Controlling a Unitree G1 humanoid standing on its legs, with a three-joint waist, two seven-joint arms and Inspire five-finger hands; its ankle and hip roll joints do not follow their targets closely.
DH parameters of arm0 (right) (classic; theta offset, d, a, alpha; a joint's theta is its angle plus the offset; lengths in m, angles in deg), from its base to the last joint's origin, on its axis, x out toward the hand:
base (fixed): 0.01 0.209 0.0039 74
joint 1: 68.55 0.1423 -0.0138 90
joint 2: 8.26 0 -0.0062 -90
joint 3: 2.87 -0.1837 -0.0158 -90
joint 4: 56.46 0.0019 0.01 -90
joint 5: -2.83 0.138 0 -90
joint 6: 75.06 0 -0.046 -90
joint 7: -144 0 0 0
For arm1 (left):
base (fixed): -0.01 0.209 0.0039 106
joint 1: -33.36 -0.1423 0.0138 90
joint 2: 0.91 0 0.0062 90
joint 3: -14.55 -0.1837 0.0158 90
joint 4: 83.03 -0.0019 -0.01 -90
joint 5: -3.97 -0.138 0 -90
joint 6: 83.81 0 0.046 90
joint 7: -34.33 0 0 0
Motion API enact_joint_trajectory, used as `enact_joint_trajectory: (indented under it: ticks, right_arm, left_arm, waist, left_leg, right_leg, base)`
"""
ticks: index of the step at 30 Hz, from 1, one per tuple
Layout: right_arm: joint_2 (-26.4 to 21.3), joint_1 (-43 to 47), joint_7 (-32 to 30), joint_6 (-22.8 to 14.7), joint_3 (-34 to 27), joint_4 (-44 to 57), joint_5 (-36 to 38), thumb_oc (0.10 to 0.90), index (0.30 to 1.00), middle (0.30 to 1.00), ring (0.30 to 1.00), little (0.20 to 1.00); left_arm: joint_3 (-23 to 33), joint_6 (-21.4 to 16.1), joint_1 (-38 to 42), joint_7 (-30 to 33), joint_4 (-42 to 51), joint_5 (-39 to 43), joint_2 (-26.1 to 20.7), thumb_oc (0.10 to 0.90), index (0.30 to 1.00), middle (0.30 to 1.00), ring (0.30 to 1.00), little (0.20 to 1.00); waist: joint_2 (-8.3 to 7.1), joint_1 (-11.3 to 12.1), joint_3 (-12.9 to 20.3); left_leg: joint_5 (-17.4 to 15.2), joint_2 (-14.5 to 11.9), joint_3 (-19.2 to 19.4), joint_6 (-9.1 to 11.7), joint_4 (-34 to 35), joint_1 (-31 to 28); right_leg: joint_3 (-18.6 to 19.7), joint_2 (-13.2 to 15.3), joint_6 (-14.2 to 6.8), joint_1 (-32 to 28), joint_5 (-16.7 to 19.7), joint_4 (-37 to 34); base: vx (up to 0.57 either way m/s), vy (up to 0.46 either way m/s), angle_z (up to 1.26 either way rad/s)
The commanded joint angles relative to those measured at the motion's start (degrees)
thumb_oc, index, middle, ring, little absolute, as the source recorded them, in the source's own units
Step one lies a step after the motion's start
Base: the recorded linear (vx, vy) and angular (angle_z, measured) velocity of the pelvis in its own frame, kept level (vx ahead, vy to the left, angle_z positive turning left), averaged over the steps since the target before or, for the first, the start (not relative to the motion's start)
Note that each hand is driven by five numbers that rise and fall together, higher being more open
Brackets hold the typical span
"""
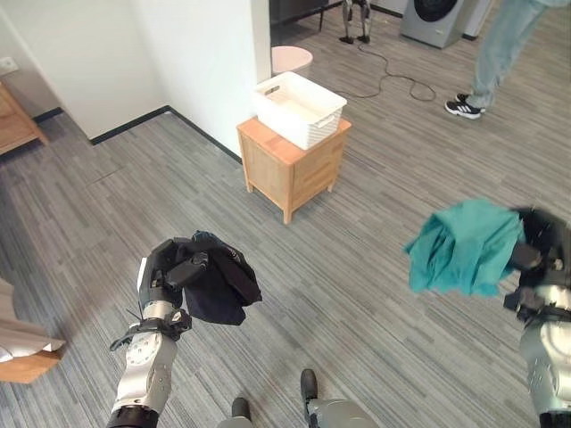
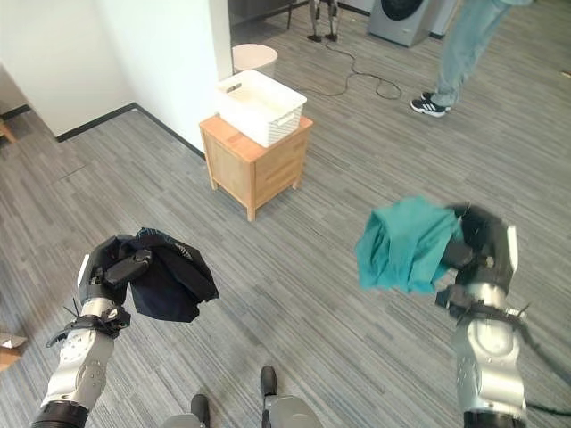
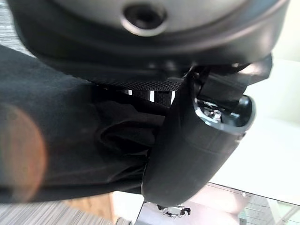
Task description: Pick up bed clothes into laundry basket.
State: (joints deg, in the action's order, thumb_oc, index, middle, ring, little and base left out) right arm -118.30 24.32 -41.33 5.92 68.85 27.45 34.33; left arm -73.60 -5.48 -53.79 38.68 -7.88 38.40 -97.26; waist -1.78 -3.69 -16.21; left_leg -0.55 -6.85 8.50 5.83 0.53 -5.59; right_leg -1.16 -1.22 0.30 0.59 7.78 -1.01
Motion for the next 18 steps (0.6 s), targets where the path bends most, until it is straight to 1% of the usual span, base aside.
enact_joint_trajectory:
  ticks: [1, 2, 3, 4, 6, 7, 8, 10, 11, 14, 18]
  right_arm:
    - [-5.45, 3.16, 1.33, -5.46, 1.78, 2.35, 1.63, 0.4, 0.3, 0.3, 0.3, 0.3]
    - [-5.41, 3.14, 1.31, -5.41, 1.79, 2.42, 1.6, 0.4, 0.3, 0.3, 0.3, 0.3]
    - [-4.05, 3.14, 1.37, -5.51, 2.13, 3.38, 1.66, 0.4, 0.3, 0.3, 0.3, 0.3]
    - [-3.99, 3.08, 1.35, -5.47, 2.14, 3.48, 1.62, 0.4, 0.3, 0.3, 0.3, 0.3]
    - [-2.26, 2.65, 1.18, -5.35, 1.92, 4.15, 1.29, 0.4, 0.3, 0.3, 0.3, 0.3]
    - [-0.74, 1.98, 0.68, -5.26, 1.44, 5.24, -0.02, 0.4, 0.3, 0.3, 0.3, 0.3]
    - [-0.62, 1.91, 0.6, -5.17, 1.47, 5.42, -0.13, 0.4, 0.3, 0.3, 0.3, 0.3]
    - [2.05, 0.73, -0.18, -5.07, 0.5, 5.81, -0.77, 0.4, 0.3, 0.3, 0.3, 0.3]
    - [2.12, 0.64, -0.2, -5.02, 0.54, 5.93, -0.81, 0.4, 0.3, 0.3, 0.3, 0.3]
    - [4.93, -1.83, -0.69, -4.83, -1.09, 5.78, -1.26, 0.4, 0.3, 0.3, 0.3, 0.3]
    - [8.34, -5.36, -1.13, -4.48, -3.13, 5.45, -1.72, 0.4, 0.3, 0.3, 0.3, 0.3]
  left_arm:
    - [-0.31, -7.07, 7.02, -0.76, 5.83, 0.66, -6.85, 0.4, 0.3, 0.3, 0.3, 0.3]
    - [-0.29, -7.09, 7.01, -0.78, 5.8, 0.68, -6.88, 0.4, 0.3, 0.3, 0.3, 0.3]
    - [0.07, -7.0, 6.13, -0.62, 5.47, 0.8, -6.75, 0.4, 0.3, 0.3, 0.3, 0.3]
    - [0.09, -6.99, 6.08, -0.63, 5.49, 0.79, -6.77, 0.4, 0.3, 0.3, 0.3, 0.3]
    - [1.08, -6.55, 4.37, -0.39, 5.27, 0.54, -6.53, 0.4, 0.3, 0.3, 0.3, 0.3]
    - [2.47, -6.28, 2.59, 0.05, 5.41, 0.19, -6.35, 0.4, 0.3, 0.3, 0.3, 0.3]
    - [2.53, -6.24, 2.48, 0.06, 5.51, 0.17, -6.38, 0.4, 0.3, 0.3, 0.3, 0.3]
    - [5.42, -6.06, -0.4, 1.18, 5.3, -0.18, -5.54, 0.4, 0.3, 0.3, 0.3, 0.3]
    - [5.47, -6.04, -0.53, 1.2, 5.38, -0.2, -5.54, 0.4, 0.3, 0.3, 0.3, 0.3]
    - [8.51, -6.09, -3.94, 1.94, 5.59, -0.16, -3.82, 0.4, 0.3, 0.3, 0.3, 0.3]
    - [9.82, -6.02, -5.36, 2.05, 5.6, -0.6, -2.64, 0.4, 0.3, 0.3, 0.3, 0.3]
  waist:
    - [-0.59, 0.24, 8.34]
    - [-0.61, 0.19, 8.36]
    - [-0.32, 0.37, 8.13]
    - [-0.35, 0.35, 8.16]
    - [-0.04, 0.42, 7.81]
    - [0.08, 0.4, 7.17]
    - [0.03, 0.41, 7.27]
    - [0.41, 0.24, 6.5]
    - [0.38, 0.32, 6.59]
    - [0.93, 0.17, 6.31]
    - [1.57, -0.12, 6.33]
  left_leg:
    - [3.82, 1.95, -0.71, -0.56, 3.91, 1.78]
    - [3.82, 1.96, -0.73, -0.56, 3.91, 1.8]
    - [3.58, 2.17, -0.9, -0.68, 3.83, 1.83]
    - [3.57, 2.18, -0.9, -0.69, 3.82, 1.82]
    - [3.06, 2.35, -0.82, -0.86, 3.35, 1.89]
    - [2.01, 2.48, -0.62, -1.03, 1.81, 2.5]
    - [1.83, 2.48, -0.57, -1.05, 1.51, 2.71]
    - [0.22, 3.0, -0.23, -1.51, -0.82, 3.86]
    - [0.08, 3.0, -0.1, -1.54, -0.99, 3.94]
    - [-1.2, 3.41, 1.04, -2.12, -2.11, 4.38]
    - [-1.45, 3.85, 1.77, -2.33, -1.83, 4.61]
  right_leg:
    - [4.28, 1.57, -5.46, -1.74, -14.47, 5.34]
    - [4.27, 1.58, -5.47, -1.73, -14.49, 5.35]
    - [4.19, 1.9, -5.51, -1.65, -14.46, 5.23]
    - [4.2, 1.91, -5.52, -1.67, -14.46, 5.2]
    - [4.39, 2.26, -5.61, -1.54, -14.33, 5.15]
    - [4.82, 2.77, -5.72, -1.03, -14.22, 5.47]
    - [4.89, 2.78, -5.73, -0.9, -14.24, 5.55]
    - [6.06, 3.64, -6.05, 0.01, -13.95, 5.63]
    - [6.19, 3.65, -6.09, 0.05, -13.94, 5.61]
    - [8.22, 4.65, -6.69, 0.4, -13.57, 5.12]
    - [9.03, 5.8, -7.28, 0.64, -12.98, 4.0]
  base:
    - [0.01, 0.046, 0.46]
    - [0.03, 0.067, 0.42]
    - [0.03, 0.036, 0.29]
    - [0.05, 0.06, 0.22]
    - [0.07, 0.055, 0.05]
    - [0.05, 0.047, -0.02]
    - [0.06, 0.072, -0.09]
    - [0.07, 0.072, -0.15]
    - [0.08, 0.062, -0.2]
    - [0.11, 0.086, -0.3]
    - [0.14, 0.084, -0.24]
